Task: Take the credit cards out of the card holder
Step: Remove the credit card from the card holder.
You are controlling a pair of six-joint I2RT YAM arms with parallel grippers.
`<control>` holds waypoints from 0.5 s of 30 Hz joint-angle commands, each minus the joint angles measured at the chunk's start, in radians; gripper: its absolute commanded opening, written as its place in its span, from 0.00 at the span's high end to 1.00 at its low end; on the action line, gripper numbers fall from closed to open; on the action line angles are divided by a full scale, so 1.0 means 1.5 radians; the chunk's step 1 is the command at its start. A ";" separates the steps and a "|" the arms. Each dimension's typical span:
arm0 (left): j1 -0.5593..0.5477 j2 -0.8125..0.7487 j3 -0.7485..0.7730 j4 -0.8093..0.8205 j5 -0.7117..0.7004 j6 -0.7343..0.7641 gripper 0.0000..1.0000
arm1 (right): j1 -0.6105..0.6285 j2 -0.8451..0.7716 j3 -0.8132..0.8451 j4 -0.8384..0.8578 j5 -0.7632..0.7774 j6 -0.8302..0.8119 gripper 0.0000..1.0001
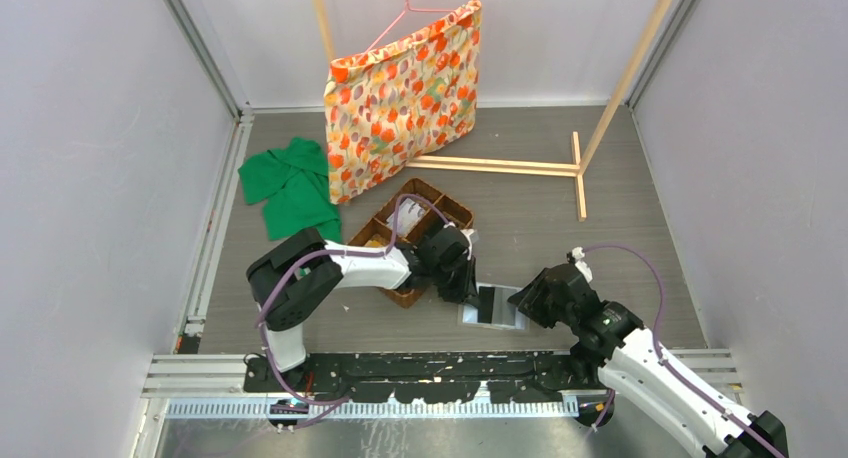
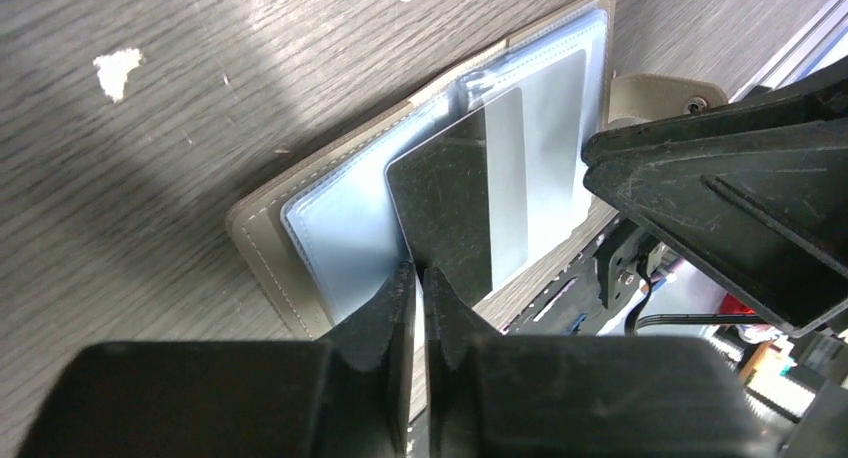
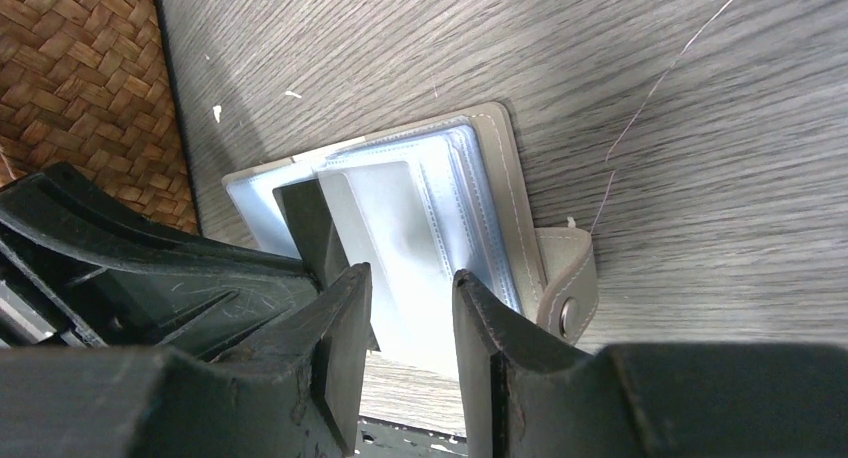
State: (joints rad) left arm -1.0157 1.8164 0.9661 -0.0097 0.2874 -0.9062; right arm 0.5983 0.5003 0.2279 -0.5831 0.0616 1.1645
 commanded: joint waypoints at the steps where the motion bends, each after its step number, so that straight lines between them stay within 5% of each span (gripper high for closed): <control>1: 0.004 -0.024 -0.006 -0.013 0.000 0.009 0.82 | 0.003 -0.008 0.022 0.006 -0.010 -0.018 0.59; 5: 0.004 -0.027 -0.019 0.003 0.007 -0.011 0.73 | 0.004 -0.015 0.038 0.014 -0.013 -0.023 0.59; 15: 0.003 -0.006 -0.033 0.061 0.023 -0.042 0.72 | 0.003 0.036 0.035 0.071 -0.029 -0.035 0.59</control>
State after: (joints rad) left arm -1.0138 1.8076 0.9310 0.0502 0.3157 -0.9588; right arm 0.5983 0.5282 0.2596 -0.5415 0.0353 1.1343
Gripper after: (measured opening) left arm 0.274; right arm 0.410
